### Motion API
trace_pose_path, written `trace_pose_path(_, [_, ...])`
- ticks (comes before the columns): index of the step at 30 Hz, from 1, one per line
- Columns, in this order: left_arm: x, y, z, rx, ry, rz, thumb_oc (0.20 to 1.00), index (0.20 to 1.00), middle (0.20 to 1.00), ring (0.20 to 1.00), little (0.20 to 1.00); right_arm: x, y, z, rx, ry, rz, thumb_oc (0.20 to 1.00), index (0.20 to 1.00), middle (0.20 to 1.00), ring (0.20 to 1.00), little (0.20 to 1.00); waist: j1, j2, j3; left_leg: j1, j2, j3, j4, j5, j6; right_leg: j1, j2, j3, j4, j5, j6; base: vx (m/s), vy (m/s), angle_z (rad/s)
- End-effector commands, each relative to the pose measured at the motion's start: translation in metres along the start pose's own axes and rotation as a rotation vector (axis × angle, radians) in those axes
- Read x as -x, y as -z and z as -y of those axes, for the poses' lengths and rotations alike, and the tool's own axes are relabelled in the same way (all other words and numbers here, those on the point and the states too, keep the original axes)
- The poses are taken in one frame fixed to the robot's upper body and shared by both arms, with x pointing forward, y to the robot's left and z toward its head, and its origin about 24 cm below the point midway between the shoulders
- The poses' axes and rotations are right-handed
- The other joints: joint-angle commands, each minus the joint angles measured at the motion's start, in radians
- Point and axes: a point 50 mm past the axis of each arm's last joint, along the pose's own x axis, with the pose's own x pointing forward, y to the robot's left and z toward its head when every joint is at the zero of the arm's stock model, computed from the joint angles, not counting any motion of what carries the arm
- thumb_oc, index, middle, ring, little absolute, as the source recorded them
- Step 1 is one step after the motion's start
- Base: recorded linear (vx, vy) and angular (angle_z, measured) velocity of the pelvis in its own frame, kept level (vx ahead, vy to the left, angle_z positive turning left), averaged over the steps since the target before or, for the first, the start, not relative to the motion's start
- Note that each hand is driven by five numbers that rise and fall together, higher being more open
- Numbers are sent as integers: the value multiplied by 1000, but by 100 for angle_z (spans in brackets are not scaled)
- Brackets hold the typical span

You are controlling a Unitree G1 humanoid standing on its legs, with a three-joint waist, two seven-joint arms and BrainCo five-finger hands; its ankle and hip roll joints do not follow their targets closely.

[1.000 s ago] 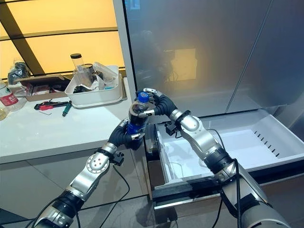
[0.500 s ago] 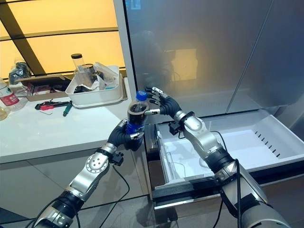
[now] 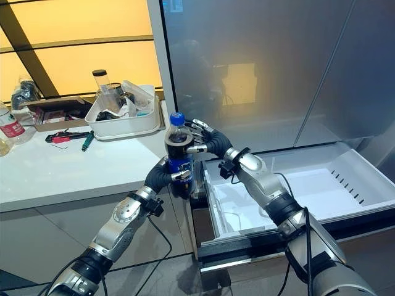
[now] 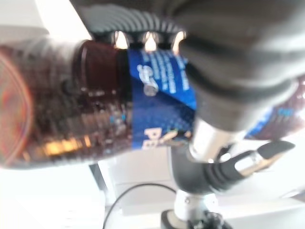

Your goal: Take the drinks into the refrigerator

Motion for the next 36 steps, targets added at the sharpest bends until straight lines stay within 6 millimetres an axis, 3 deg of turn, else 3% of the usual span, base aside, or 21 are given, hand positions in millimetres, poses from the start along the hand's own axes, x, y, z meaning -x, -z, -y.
trace_pose_path(1, [-33,-75,13,7,120,354,200,200,200,200,200,-8,-15,4,-27,4,74,1000,1000,1000,1000,1000,37,-15,-30,98,-46,15,3,-169,64,-29,10,-5,11,23,11,0,0,0])
trace_pose_path(19, [-39,-82,31,1,295,348,200,200,200,200,200,-26,-27,-28,5,-214,65,1000,1000,1000,1000,1000,40,-16,-32,101,-45,11,3,-169,63,-22,11,-10,15,17,9,0,0,0])
trace_pose_path(20, [-39,-82,32,1,300,349,200,200,200,200,200,-27,-28,-28,15,-216,64,762,762,762,762,762,40,-17,-33,101,-45,10,3,-169,63,-22,12,-11,15,17,9,0,0,0])
trace_pose_path(21, [-39,-82,32,2,300,347,200,200,200,200,200,-26,-26,-28,8,-206,63,460,460,460,460,460,39,-16,-34,101,-45,11,3,-170,63,-22,12,-11,15,16,9,0,0,0])
trace_pose_path(22, [-40,-82,33,3,300,345,200,200,200,200,200,-27,-24,-28,3,-203,61,278,278,278,278,278,39,-16,-34,101,-45,11,3,-170,63,-21,12,-11,14,16,9,0,0,0])
trace_pose_path(23, [-40,-82,33,3,300,345,200,200,200,200,200,-27,-24,-28,3,-203,61,200,200,200,200,200,39,-16,-34,101,-45,11,3,-170,63,-21,12,-11,14,16,9,0,0,0])
trace_pose_path(36, [-44,-83,36,16,299,349,200,200,200,200,200,-29,-18,-30,7,-170,58,200,200,200,200,200,37,-14,-38,102,-43,6,3,-167,62,-20,13,-15,16,16,6,0,0,0])
